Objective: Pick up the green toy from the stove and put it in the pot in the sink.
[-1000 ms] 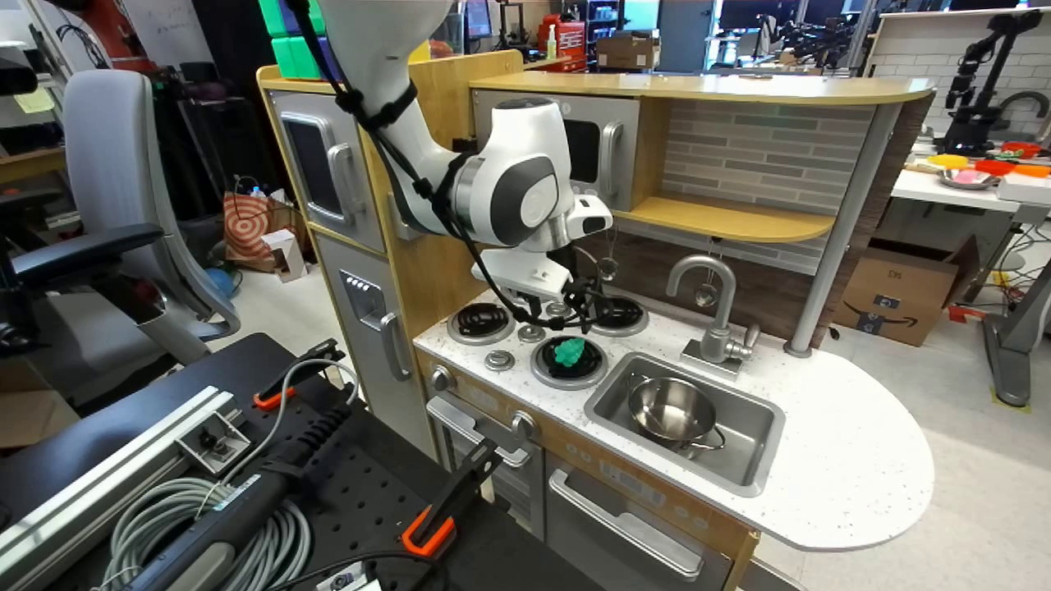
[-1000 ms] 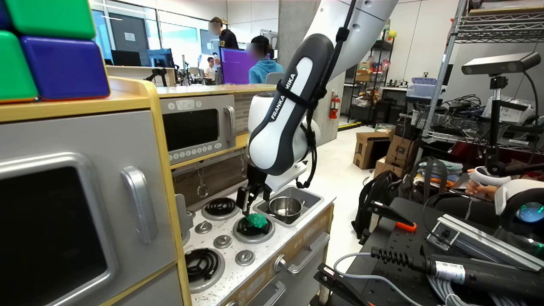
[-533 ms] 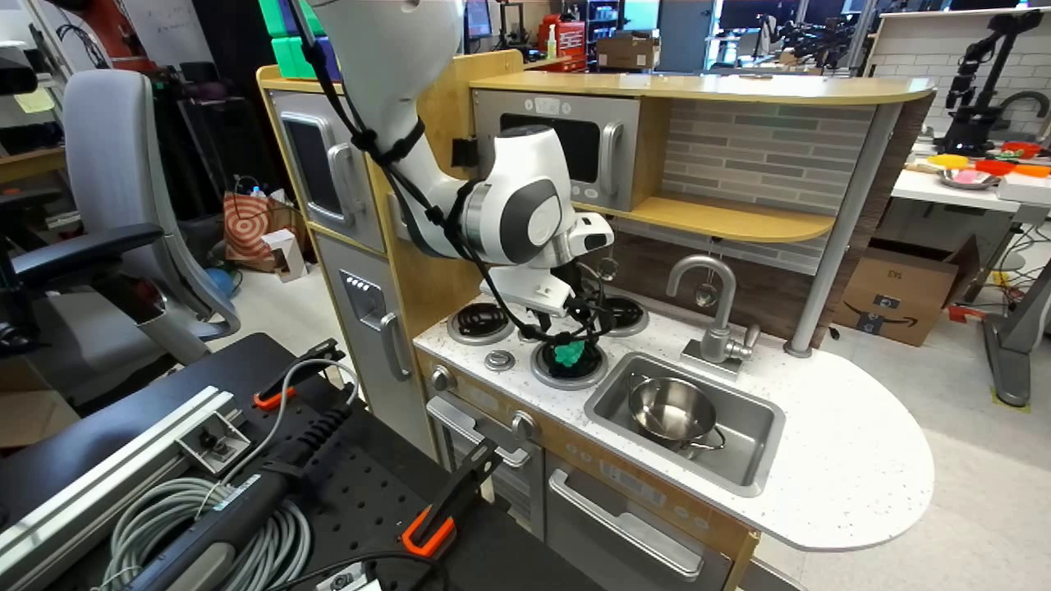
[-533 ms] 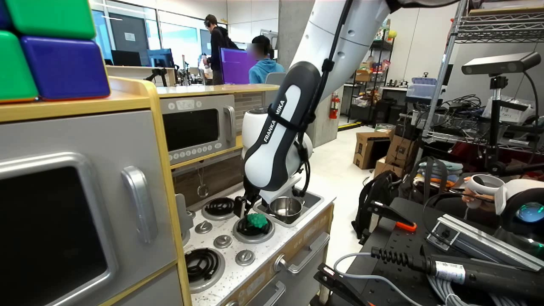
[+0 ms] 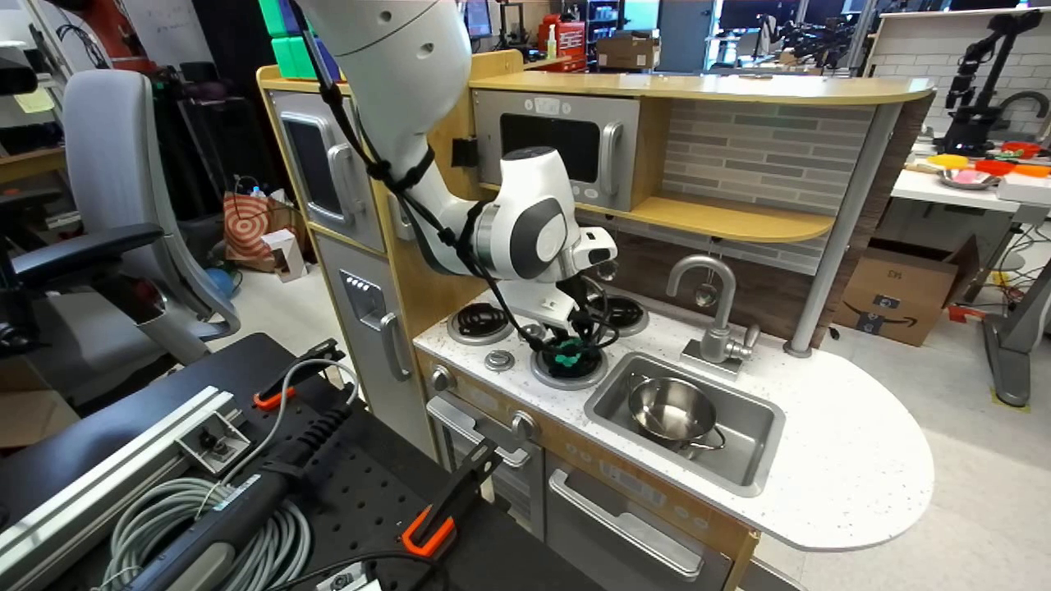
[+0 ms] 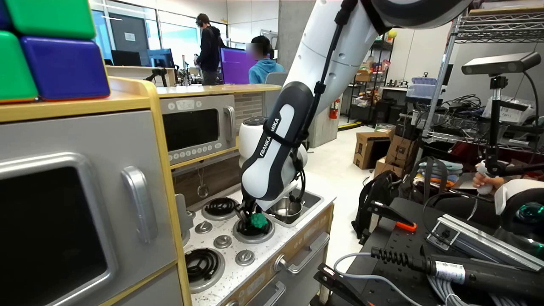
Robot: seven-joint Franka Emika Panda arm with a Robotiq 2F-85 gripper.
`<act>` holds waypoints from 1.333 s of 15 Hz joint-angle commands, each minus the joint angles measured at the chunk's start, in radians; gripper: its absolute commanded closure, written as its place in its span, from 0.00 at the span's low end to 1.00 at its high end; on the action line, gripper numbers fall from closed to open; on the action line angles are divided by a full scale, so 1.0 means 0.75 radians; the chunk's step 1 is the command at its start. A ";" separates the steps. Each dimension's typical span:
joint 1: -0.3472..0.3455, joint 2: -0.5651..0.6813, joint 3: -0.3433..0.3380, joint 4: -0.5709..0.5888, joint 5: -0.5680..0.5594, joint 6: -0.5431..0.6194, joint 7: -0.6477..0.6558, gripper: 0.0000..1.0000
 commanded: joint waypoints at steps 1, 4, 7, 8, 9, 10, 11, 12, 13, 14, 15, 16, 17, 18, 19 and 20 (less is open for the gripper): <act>-0.046 -0.031 0.036 -0.029 0.031 0.011 -0.033 0.80; -0.128 -0.109 0.078 -0.134 0.058 0.073 -0.055 0.92; -0.206 -0.159 0.044 -0.228 0.126 0.149 -0.009 0.92; -0.224 -0.158 0.021 -0.238 0.150 0.161 0.010 0.92; -0.241 -0.151 0.003 -0.236 0.171 0.168 0.023 0.92; -0.253 -0.135 -0.016 -0.221 0.190 0.162 0.036 0.92; -0.247 -0.118 -0.045 -0.203 0.203 0.150 0.055 0.92; -0.233 -0.096 -0.080 -0.187 0.213 0.165 0.083 0.92; -0.209 -0.070 -0.124 -0.160 0.222 0.175 0.125 0.92; -0.197 -0.052 -0.153 -0.137 0.235 0.174 0.162 0.92; -0.201 -0.034 -0.161 -0.103 0.253 0.164 0.193 0.92; -0.195 -0.022 -0.173 -0.084 0.264 0.160 0.220 0.92; -0.183 -0.009 -0.187 -0.063 0.272 0.160 0.247 0.92; -0.159 0.009 -0.212 -0.038 0.278 0.162 0.280 0.92; -0.136 0.031 -0.235 -0.004 0.278 0.147 0.310 0.92; -0.109 0.050 -0.264 0.026 0.277 0.130 0.343 0.92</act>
